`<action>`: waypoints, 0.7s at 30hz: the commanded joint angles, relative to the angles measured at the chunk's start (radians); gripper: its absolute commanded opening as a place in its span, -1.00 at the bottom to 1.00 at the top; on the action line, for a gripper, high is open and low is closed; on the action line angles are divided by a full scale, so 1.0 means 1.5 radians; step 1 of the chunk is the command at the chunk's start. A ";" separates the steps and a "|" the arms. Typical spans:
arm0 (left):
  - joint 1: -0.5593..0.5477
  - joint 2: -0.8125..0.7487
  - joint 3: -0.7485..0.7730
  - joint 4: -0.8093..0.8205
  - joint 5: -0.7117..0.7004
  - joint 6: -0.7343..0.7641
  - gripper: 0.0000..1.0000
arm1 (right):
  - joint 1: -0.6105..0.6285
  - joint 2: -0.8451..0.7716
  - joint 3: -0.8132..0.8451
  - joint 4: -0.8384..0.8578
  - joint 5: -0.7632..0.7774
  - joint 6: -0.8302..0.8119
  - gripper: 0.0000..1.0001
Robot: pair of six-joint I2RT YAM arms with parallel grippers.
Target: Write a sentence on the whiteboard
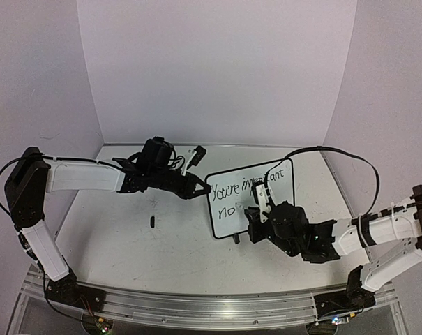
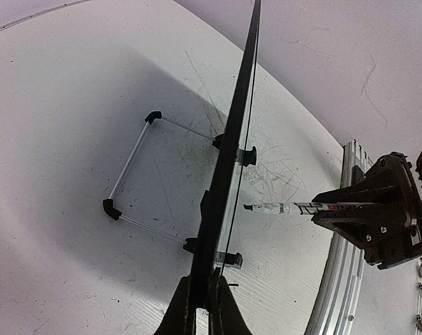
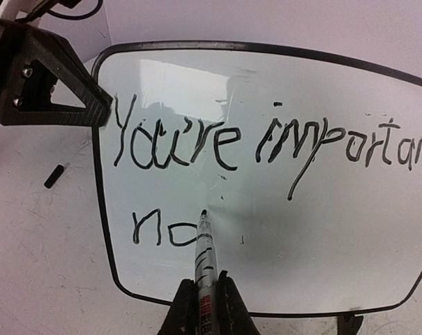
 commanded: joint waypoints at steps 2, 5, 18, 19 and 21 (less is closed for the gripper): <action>0.005 -0.004 0.020 -0.009 -0.038 0.030 -1.00 | -0.001 0.021 0.013 0.008 0.013 0.002 -1.00; 0.004 -0.004 0.020 -0.009 -0.038 0.030 -1.00 | -0.001 0.027 0.015 0.007 0.017 0.002 -1.00; 0.005 -0.004 0.020 -0.008 -0.038 0.030 -1.00 | 0.000 0.048 0.028 0.004 0.031 0.000 -1.00; 0.005 -0.004 0.020 -0.009 -0.037 0.030 -1.00 | 0.000 0.048 0.028 -0.003 0.034 0.003 -1.00; 0.005 -0.004 0.020 -0.009 -0.038 0.030 -1.00 | 0.000 0.048 0.028 -0.019 0.039 0.014 -1.00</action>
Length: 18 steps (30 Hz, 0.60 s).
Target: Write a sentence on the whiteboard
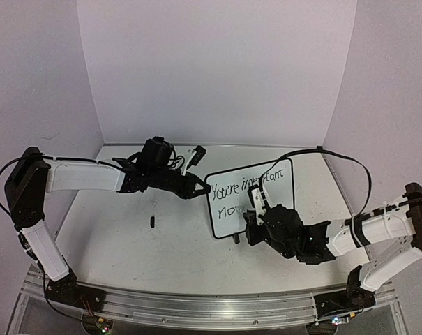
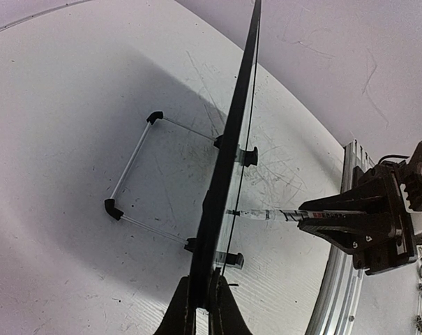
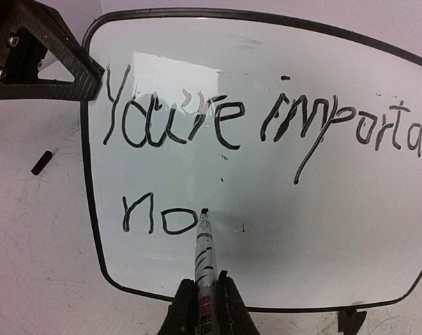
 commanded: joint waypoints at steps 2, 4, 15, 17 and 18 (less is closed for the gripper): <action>0.005 -0.004 0.021 -0.009 -0.036 0.030 -1.00 | -0.001 0.008 0.020 -0.035 0.027 0.025 -1.00; 0.004 -0.004 0.021 -0.009 -0.037 0.030 -1.00 | -0.002 0.004 0.015 -0.043 0.024 0.035 -1.00; 0.004 -0.002 0.021 -0.009 -0.035 0.028 -1.00 | -0.001 0.006 -0.005 -0.058 0.008 0.072 -1.00; 0.004 -0.002 0.021 -0.009 -0.035 0.028 -1.00 | -0.001 0.007 -0.003 -0.059 0.005 0.071 -1.00; 0.004 -0.002 0.021 -0.009 -0.035 0.028 -1.00 | -0.001 0.008 -0.002 -0.061 0.004 0.071 -1.00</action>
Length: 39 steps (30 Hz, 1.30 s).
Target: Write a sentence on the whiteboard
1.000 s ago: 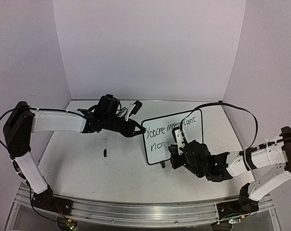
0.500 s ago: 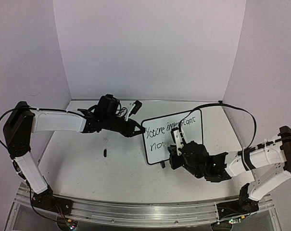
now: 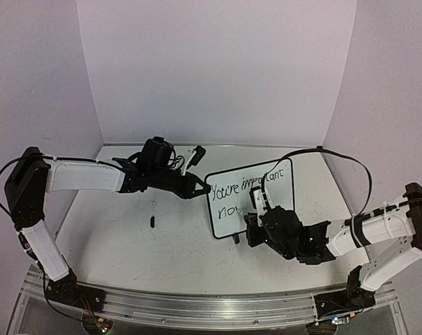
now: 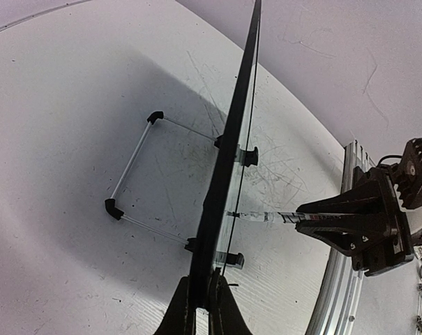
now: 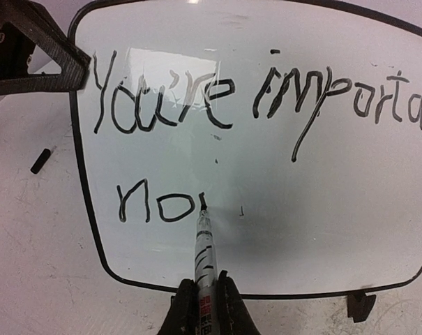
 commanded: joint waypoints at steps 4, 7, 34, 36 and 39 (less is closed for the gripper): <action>0.004 -0.003 0.021 -0.008 -0.035 0.029 -1.00 | -0.003 0.005 -0.006 -0.037 0.002 0.019 -1.00; 0.004 -0.002 0.021 -0.008 -0.035 0.028 -1.00 | -0.003 -0.002 -0.012 -0.042 0.000 0.027 -1.00; 0.004 -0.003 0.020 -0.008 -0.034 0.028 -1.00 | -0.011 -0.023 0.028 0.009 0.056 -0.024 -1.00; 0.004 -0.003 0.020 -0.008 -0.034 0.028 -1.00 | -0.012 -0.026 0.028 0.010 0.057 -0.026 -1.00; 0.004 -0.002 0.020 -0.008 -0.033 0.028 -1.00 | -0.014 -0.028 0.030 0.012 0.058 -0.029 -1.00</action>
